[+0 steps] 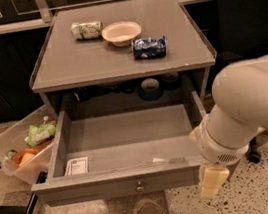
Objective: Close top drawer
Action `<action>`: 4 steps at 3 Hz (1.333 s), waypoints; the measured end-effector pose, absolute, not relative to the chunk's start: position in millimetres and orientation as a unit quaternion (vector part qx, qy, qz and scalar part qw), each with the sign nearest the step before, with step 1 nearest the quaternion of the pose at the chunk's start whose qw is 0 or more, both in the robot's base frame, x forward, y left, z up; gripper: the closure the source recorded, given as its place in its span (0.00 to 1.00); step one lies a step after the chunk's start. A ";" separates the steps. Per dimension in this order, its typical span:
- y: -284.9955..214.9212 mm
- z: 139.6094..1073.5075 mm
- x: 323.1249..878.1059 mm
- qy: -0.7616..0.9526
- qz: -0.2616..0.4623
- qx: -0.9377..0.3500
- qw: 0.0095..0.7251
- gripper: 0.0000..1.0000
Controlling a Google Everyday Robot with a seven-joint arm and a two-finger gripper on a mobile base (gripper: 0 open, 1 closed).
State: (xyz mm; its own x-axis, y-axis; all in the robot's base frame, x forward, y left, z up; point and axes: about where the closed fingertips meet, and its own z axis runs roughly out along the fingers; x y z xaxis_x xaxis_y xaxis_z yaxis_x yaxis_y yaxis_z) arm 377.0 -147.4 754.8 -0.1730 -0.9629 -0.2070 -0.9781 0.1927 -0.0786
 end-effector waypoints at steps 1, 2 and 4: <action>-153.1 719.3 369.4 0.782 0.051 -0.612 0.108 0.42; -158.7 707.4 361.0 0.793 0.064 -0.592 0.125 0.65; -149.7 668.6 362.0 0.794 0.078 -0.592 0.114 1.00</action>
Offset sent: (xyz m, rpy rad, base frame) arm -0.0256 -0.0188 -0.0631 0.1353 0.0108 -0.1506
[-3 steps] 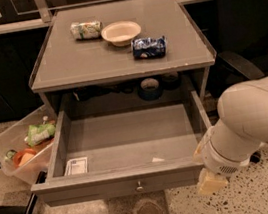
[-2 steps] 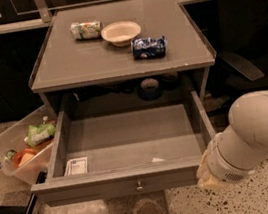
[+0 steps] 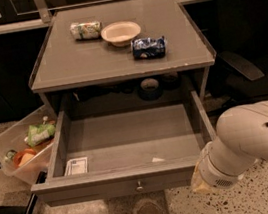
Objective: Close top drawer
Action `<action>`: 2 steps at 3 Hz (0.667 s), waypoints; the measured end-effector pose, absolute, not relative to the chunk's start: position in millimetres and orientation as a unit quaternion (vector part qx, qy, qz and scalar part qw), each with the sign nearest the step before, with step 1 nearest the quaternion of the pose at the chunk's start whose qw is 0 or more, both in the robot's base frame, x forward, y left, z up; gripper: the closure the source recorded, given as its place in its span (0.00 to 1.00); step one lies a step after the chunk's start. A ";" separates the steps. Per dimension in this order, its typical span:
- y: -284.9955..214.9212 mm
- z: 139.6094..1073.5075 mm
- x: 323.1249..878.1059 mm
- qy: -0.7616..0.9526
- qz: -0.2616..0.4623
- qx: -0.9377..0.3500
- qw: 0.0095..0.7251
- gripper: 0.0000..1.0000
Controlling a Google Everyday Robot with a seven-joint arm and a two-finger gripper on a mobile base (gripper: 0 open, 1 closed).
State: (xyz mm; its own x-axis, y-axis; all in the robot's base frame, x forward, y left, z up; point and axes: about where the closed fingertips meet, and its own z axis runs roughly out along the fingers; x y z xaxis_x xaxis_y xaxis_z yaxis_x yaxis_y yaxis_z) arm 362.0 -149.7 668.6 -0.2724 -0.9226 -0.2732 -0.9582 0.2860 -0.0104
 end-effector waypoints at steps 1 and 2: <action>-132.6 657.4 376.6 0.779 0.078 -0.611 0.118 0.81; -108.5 661.0 400.3 0.756 0.074 -0.637 0.134 0.58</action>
Offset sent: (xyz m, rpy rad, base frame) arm 0.0693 0.0706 -0.0027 0.0315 -0.1045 0.1886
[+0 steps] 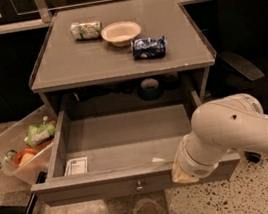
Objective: Close top drawer
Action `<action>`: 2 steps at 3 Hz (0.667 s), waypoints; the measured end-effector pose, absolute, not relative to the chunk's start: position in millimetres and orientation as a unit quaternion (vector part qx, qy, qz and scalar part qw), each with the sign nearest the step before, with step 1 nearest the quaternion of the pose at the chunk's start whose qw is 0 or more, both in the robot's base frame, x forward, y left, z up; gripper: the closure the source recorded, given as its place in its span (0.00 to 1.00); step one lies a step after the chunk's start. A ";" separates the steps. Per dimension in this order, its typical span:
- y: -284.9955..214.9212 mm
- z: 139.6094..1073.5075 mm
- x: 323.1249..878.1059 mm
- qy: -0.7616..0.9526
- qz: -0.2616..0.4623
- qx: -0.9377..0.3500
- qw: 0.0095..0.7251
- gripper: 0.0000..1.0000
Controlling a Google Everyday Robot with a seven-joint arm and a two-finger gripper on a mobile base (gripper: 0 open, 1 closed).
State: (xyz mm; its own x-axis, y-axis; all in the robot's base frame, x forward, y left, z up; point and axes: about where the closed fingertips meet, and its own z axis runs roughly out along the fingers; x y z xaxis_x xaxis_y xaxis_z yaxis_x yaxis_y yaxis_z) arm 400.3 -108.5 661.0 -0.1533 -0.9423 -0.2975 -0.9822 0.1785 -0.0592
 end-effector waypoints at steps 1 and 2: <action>-86.5 675.5 425.9 0.733 0.068 -0.658 0.159 0.35; -70.1 689.3 446.8 0.715 0.061 -0.674 0.177 0.11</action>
Offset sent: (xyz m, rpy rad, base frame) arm 0.0731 0.0579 0.0445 0.0458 -0.1496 0.1467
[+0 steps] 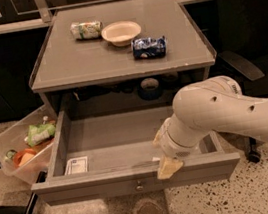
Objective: Close top drawer
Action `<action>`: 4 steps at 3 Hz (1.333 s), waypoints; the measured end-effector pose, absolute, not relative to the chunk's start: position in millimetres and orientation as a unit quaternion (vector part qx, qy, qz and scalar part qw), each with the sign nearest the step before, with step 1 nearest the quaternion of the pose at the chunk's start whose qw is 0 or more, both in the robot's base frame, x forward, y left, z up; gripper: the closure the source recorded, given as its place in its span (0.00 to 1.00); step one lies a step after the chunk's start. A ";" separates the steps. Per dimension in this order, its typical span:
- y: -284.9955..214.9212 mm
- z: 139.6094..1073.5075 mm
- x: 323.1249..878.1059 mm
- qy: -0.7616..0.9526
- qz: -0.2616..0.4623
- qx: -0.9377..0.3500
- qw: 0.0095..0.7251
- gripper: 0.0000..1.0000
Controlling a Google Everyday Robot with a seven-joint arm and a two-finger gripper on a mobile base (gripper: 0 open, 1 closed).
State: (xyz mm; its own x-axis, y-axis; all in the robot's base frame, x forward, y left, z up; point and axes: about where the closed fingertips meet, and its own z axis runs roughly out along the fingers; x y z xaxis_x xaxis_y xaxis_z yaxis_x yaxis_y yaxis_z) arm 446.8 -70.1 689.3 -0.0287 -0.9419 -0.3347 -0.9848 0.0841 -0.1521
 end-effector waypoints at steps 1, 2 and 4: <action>-56.4 689.7 458.4 0.703 0.062 -0.685 0.181 0.00; -51.6 687.9 461.7 0.700 0.069 -0.687 0.182 0.00; -86.7 726.6 424.4 0.706 0.088 -0.675 0.194 0.19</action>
Offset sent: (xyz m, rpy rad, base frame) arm 0.0200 0.0236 -0.0057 0.0352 0.0092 0.0518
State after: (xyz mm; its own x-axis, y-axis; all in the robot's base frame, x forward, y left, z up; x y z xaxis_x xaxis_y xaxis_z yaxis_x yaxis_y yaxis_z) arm 424.4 -86.7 726.6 -0.0132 -0.9196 -0.3926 -0.9876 0.0733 -0.1385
